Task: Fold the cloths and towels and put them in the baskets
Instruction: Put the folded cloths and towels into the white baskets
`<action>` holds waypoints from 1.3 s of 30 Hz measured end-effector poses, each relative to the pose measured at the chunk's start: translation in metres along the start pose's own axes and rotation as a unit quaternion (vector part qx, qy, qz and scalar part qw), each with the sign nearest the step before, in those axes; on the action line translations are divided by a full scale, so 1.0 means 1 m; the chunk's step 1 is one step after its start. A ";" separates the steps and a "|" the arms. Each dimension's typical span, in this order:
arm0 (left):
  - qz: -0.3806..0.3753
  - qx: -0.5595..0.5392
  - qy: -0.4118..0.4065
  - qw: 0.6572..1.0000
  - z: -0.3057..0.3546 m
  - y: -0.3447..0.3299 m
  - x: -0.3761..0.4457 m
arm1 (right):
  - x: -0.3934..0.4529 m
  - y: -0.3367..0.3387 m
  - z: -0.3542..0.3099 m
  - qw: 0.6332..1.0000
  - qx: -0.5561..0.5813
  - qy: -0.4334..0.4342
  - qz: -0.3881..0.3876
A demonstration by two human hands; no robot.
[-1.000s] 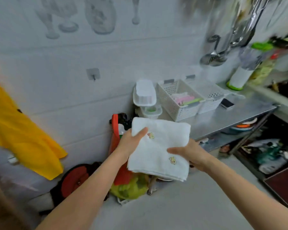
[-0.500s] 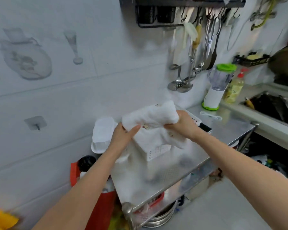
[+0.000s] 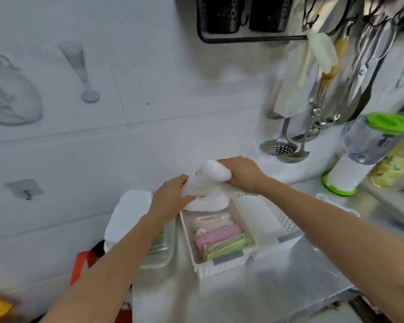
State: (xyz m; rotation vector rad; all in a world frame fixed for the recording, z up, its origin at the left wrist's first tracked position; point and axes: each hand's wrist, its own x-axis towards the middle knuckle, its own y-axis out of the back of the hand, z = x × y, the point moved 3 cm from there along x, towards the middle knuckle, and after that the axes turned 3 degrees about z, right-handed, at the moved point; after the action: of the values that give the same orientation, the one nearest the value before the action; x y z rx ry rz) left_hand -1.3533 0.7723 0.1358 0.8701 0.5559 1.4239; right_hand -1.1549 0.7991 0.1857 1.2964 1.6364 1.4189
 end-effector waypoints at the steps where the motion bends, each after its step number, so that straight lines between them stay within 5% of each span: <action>1: 0.001 -0.005 0.020 1.000 0.000 -0.005 0.002 | 0.009 -0.005 0.005 1.000 -0.004 0.023 -0.010; 12: 0.033 -0.032 0.130 0.990 -0.006 -0.043 0.018 | 0.059 -0.036 0.030 0.981 -0.044 0.170 -0.081; 27: 0.007 -0.078 0.092 0.993 -0.038 -0.059 0.026 | 0.064 -0.085 -0.006 0.942 -0.203 0.259 -0.071; 39: 0.022 0.105 0.057 0.993 -0.052 -0.060 0.039 | 0.067 -0.103 0.048 0.979 -0.136 0.129 -0.081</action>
State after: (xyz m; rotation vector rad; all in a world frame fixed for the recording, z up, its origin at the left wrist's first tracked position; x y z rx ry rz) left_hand -1.3531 0.8237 0.0640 0.9763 0.7881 1.4809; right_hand -1.1631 0.8838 0.0852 0.8343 1.5978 1.6932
